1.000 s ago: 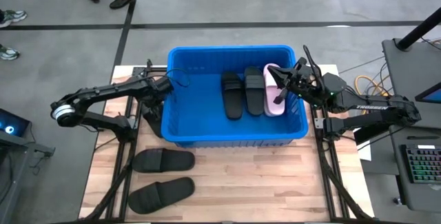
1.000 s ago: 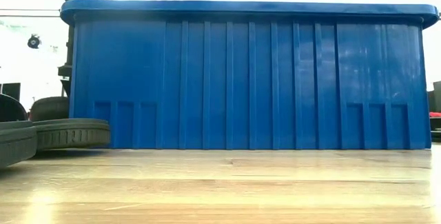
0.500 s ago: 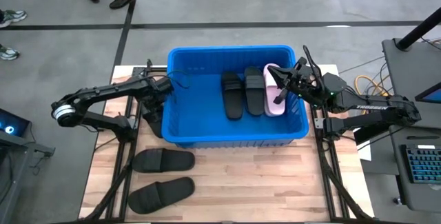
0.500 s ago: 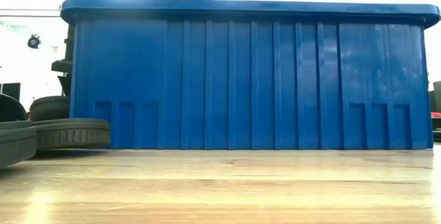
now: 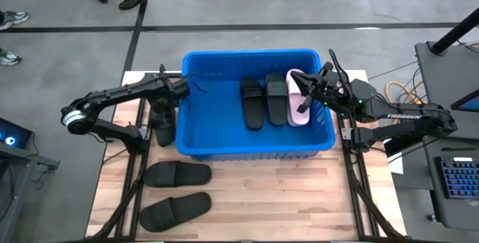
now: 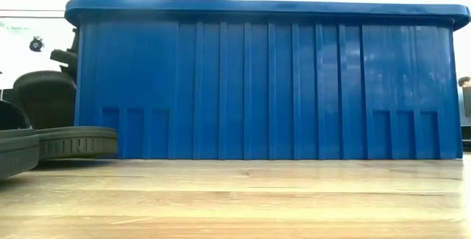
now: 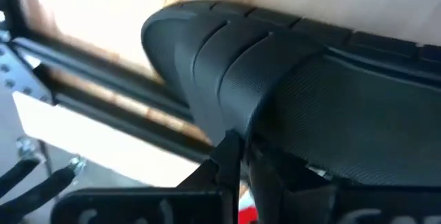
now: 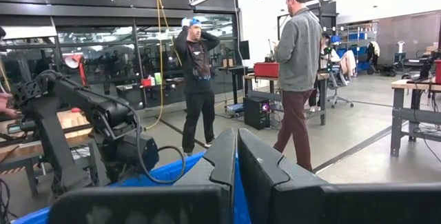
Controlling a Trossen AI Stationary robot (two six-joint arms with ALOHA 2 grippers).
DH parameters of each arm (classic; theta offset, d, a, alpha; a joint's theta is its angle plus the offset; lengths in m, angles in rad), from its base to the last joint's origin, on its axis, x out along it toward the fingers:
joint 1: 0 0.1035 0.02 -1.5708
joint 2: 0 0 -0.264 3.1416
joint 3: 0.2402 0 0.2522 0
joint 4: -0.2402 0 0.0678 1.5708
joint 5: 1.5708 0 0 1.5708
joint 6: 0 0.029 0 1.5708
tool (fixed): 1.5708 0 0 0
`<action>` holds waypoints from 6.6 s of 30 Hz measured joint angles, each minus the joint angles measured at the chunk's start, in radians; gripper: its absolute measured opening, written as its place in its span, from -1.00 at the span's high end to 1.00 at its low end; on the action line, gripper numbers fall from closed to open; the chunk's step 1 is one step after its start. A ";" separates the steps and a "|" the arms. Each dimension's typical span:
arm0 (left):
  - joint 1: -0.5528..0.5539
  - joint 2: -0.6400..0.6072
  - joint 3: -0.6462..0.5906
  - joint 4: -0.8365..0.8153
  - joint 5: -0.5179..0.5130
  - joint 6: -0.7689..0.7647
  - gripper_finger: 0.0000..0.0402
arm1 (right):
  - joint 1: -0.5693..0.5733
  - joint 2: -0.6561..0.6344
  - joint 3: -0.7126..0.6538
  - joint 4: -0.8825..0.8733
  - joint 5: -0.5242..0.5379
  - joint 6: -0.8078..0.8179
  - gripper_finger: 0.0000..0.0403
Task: Pick and place slides into bin
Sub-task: Stack the black slide on top of the black slide on the blue bin
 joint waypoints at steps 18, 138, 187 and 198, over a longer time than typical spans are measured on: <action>0.000 -0.070 0.055 -0.113 -0.147 0.021 1.00 | 0.000 0.000 0.000 0.000 0.000 0.000 0.96; -0.412 0.821 1.410 0.058 -0.402 -0.583 1.00 | 0.000 -0.243 0.104 -0.195 -0.009 -0.067 0.96; -0.404 0.872 1.086 0.364 -0.477 -0.928 1.00 | 0.000 -0.227 0.229 -0.322 -0.009 -0.074 0.96; -0.398 0.869 1.045 0.488 -0.424 -0.851 1.00 | 0.000 -0.227 0.229 -0.322 -0.009 -0.076 0.96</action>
